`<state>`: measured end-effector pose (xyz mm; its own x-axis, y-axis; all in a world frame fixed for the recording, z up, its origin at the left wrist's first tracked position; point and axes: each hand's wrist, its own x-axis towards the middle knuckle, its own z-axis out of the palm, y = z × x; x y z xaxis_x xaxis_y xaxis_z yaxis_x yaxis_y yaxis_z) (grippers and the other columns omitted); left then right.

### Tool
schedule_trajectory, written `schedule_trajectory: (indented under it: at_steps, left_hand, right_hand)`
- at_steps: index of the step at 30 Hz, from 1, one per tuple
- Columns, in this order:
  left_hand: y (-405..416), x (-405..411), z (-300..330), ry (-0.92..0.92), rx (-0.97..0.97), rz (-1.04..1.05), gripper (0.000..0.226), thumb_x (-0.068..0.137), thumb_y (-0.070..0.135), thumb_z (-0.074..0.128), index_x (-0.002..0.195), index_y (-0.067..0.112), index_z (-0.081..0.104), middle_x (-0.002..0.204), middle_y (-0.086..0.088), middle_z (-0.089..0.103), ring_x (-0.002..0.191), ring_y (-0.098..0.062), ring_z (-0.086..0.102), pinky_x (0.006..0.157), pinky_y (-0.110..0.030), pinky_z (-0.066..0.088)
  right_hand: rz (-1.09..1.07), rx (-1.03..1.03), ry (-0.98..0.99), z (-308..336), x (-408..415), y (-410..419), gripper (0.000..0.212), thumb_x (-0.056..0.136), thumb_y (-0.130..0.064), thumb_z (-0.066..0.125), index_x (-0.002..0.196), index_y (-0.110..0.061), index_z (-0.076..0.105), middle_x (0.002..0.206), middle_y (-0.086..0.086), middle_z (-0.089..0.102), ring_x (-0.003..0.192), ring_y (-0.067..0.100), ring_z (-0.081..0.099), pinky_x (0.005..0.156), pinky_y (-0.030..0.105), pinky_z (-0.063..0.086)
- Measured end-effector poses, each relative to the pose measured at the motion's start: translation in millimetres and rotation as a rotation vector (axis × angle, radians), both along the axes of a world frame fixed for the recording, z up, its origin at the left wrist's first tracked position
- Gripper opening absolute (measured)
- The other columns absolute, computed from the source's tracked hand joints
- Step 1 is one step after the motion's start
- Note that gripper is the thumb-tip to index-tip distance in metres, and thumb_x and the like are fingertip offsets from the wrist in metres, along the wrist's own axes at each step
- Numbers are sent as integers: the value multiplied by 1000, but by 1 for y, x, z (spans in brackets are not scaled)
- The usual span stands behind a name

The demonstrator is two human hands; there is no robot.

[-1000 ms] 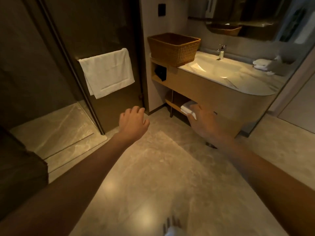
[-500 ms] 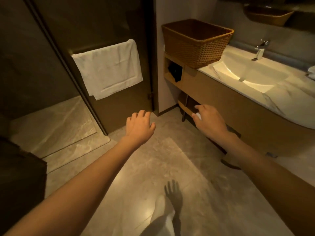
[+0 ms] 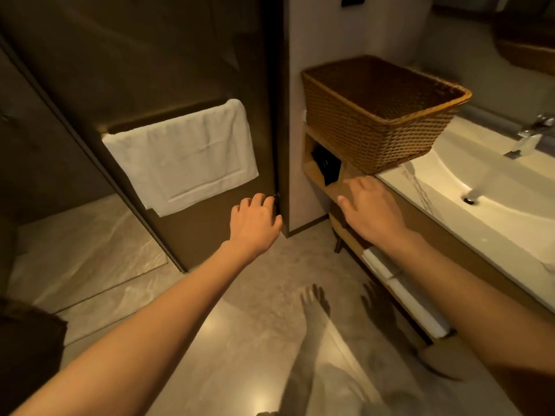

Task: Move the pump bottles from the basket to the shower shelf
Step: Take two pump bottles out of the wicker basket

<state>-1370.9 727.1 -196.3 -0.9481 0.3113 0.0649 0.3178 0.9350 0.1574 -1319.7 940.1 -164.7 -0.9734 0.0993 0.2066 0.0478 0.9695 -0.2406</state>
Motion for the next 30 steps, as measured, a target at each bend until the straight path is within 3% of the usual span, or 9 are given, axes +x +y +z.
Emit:
schedule_trajectory:
  at_steps: [5, 16, 23, 30]
  left_hand:
    - [57, -80, 8, 15, 36, 89, 48, 92, 39, 41, 133, 15, 42, 138, -9, 46, 122, -33, 43, 97, -46, 37]
    - [170, -223, 51, 135, 145, 238, 52, 93, 43, 41, 138, 17, 39, 143, -8, 43, 129, -32, 39, 104, -46, 34]
    - [231, -310, 63, 207, 170, 131, 49, 92, 39, 42, 137, 16, 39, 143, -9, 42, 132, -30, 34, 106, -44, 30]
    - [292, -386, 59, 210, 173, -23, 49, 93, 36, 41, 137, 14, 39, 145, -10, 38, 134, -30, 29, 109, -43, 25]
  right_hand:
    - [90, 43, 47, 18, -94, 56, 45, 97, -30, 43, 135, -7, 46, 135, 13, 51, 131, 29, 38, 110, 42, 31]
    - [278, -63, 143, 58, -266, 163, 42, 96, -25, 48, 133, -4, 49, 137, 17, 49, 135, 33, 35, 113, 42, 26]
    - [225, -76, 45, 45, -366, 219, 48, 97, -28, 47, 137, -3, 43, 141, 18, 44, 137, 34, 32, 114, 44, 25]
    - [165, -32, -33, 12, -435, 261, 48, 93, -32, 52, 133, -6, 46, 136, 18, 50, 129, 33, 41, 110, 42, 33]
